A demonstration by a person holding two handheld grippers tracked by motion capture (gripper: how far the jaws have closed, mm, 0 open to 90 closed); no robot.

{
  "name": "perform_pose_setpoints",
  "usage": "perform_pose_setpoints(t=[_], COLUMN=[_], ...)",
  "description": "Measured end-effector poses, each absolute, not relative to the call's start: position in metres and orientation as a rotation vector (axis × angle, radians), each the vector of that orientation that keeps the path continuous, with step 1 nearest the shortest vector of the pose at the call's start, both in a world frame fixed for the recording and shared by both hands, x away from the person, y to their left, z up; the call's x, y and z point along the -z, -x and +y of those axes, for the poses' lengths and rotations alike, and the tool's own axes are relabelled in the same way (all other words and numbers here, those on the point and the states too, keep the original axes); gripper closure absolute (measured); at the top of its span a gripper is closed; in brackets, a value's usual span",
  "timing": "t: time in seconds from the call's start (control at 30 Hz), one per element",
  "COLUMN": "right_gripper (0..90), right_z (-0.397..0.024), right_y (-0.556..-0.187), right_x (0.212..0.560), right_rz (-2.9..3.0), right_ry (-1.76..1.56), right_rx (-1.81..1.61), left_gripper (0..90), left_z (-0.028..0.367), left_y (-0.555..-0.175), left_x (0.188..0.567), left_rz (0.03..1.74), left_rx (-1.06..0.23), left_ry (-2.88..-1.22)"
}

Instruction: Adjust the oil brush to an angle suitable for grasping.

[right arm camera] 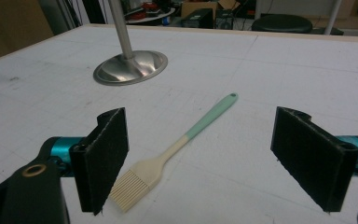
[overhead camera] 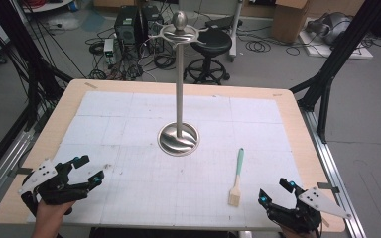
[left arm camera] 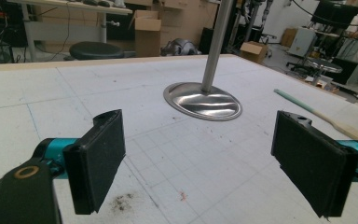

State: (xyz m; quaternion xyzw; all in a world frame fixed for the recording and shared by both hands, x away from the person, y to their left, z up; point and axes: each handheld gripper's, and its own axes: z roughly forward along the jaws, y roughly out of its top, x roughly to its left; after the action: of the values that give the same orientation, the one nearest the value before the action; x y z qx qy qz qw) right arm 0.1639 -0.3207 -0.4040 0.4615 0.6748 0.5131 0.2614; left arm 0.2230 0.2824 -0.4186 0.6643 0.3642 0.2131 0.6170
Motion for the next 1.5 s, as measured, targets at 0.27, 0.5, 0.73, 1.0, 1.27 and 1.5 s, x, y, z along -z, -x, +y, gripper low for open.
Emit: perform_pose_setpoints(t=[0.27,0.5,0.73,1.0,1.27,1.5], right_gripper=[21.1,27.3,70.5,89.3,89.2,89.2], right_z=[-0.321,-0.316,-0.295,-0.285,-0.268,-0.255], right_y=[-0.166,-0.171,-0.188,-0.210,-0.231,-0.228], right_x=[0.406,0.406,0.411,0.427,0.440,0.442], right_rz=[1.834,1.865,2.016,2.141,2.264,2.314], right_ry=[-1.278,-1.286,-1.249,-1.274,-1.280,-1.247], right_rx=[-1.368,-1.329,-1.230,-1.107,-1.008,-0.998], left_gripper=[18.6,18.6,18.7,18.8,18.9,19.0], left_z=[0.282,0.281,0.283,0.282,0.286,0.288], left_y=[-0.224,-0.224,-0.223,-0.225,-0.225,-0.225], left_x=[0.419,0.419,0.419,0.420,0.419,0.419], left_rz=[0.852,0.848,0.850,0.848,0.847,0.854], left_rx=[-0.492,-0.475,-0.475,-0.461,-0.459,-0.455], left_ry=[-1.524,-1.520,-1.519,-1.520,-1.514,-1.508])
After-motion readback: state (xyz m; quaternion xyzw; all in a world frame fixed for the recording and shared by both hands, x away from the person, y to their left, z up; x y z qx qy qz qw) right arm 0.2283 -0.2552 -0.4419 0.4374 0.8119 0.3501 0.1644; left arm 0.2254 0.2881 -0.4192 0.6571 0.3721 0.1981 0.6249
